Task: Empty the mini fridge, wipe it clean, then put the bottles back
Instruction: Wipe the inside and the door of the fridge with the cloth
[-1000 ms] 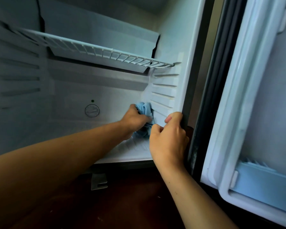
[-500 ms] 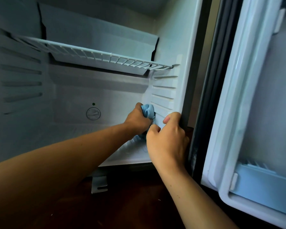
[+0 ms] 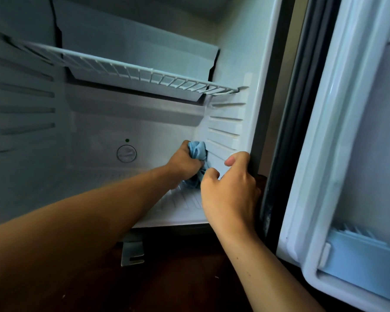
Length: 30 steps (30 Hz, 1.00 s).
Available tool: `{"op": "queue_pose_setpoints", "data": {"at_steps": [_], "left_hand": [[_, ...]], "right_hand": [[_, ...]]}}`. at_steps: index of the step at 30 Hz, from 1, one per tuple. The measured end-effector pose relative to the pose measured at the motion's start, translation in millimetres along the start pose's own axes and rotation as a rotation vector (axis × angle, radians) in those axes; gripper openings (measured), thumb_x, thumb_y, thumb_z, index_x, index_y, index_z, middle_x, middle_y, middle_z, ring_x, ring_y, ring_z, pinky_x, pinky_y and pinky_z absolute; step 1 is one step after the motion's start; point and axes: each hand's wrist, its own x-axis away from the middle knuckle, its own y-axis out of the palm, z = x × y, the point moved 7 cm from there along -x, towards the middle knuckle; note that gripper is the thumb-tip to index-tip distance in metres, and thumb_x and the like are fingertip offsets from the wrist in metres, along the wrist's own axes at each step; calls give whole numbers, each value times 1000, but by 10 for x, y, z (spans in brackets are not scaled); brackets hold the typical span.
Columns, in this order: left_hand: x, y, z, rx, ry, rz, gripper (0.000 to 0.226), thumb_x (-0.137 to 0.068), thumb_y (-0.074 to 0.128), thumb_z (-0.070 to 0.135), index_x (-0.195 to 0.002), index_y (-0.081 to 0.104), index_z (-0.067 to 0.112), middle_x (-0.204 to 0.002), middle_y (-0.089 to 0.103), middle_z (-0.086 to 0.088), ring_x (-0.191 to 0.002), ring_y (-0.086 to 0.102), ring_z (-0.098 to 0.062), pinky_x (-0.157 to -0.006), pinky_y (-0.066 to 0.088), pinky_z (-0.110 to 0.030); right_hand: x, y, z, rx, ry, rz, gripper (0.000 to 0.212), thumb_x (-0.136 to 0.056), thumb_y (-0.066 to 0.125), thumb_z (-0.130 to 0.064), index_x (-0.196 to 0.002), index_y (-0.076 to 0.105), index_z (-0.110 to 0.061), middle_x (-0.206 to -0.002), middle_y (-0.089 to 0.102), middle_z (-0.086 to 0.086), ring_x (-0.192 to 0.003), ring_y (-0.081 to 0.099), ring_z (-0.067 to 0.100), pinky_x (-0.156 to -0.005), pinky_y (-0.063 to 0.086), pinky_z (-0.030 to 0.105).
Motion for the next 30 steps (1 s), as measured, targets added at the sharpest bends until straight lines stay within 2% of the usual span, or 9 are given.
{"op": "queue_pose_setpoints", "data": {"at_steps": [2, 5, 7, 9, 12, 15, 20, 25, 30], "left_hand": [[121, 4, 33, 39, 44, 39, 38, -82, 69, 3, -116, 53, 9, -108, 65, -13, -97, 61, -29, -90, 52, -45], [305, 35, 86, 77, 92, 26, 45, -72, 79, 15, -109, 55, 8, -101, 66, -16, -85, 56, -23, -86, 51, -43], [369, 35, 115, 67, 99, 9, 37, -76, 76, 12, -107, 56, 10, -101, 67, -15, -85, 57, -23, -83, 52, -41], [394, 32, 139, 68, 70, -38, 30, -80, 71, 6, -107, 57, 12, -101, 67, -16, -83, 59, -23, -76, 53, -38], [413, 33, 182, 80, 38, -133, 33, -82, 63, -4, -112, 56, 9, -99, 66, -21, -71, 59, -19, -54, 50, -24], [411, 25, 203, 55, 37, -144, 36, -80, 66, -6, -109, 56, 14, -91, 63, -12, -67, 59, -15, -46, 46, -18], [264, 14, 147, 62, -14, -68, 40, -78, 67, -7, -105, 53, 20, -98, 65, -11, -81, 63, -22, -53, 48, -25], [113, -27, 122, 41, -36, -31, 38, -80, 66, -8, -107, 54, 17, -101, 65, -16, -88, 64, -28, -75, 59, -39], [134, -24, 125, 97, -47, -25, 36, -77, 64, -9, -100, 55, 17, -94, 63, -15, -80, 62, -27, -65, 57, -34]], "right_hand": [[9, -23, -43, 38, -44, 22, 24, -87, 50, -25, -96, 27, -26, -110, 62, 11, -88, 49, 35, -69, 37, 36], [18, -59, -103, 83, -107, 75, 30, -87, 51, -24, -98, 23, -28, -115, 61, 11, -94, 55, 38, -67, 34, 35], [3, -71, -90, 80, -95, 80, 32, -87, 51, -22, -107, 27, -28, -117, 61, 9, -96, 56, 37, -68, 32, 33], [-26, -74, -56, 38, -57, 72, 40, -87, 50, -18, -119, 27, -27, -119, 61, 9, -98, 57, 37, -68, 34, 33], [-31, -77, -45, -11, -49, 64, 49, -86, 49, -12, -126, 25, -27, -119, 62, 9, -99, 57, 35, -70, 35, 32], [-15, -91, -37, -51, -53, 66, 57, -84, 49, -8, -131, 23, -27, -119, 62, 10, -95, 54, 30, -71, 38, 33], [-15, -100, -30, -91, -64, 39, 83, -79, 48, -4, -143, 10, -39, -128, 59, 8, -106, 56, 30, -75, 38, 28], [-34, -106, -58, -97, -46, 14, 93, -77, 48, -7, -147, -1, -44, -125, 61, 11, -103, 60, 34, -74, 44, 31], [-39, -111, -95, -75, -42, -14, 97, -80, 47, -7, -150, -8, -46, -129, 58, 8, -102, 60, 31, -74, 40, 27]]}}
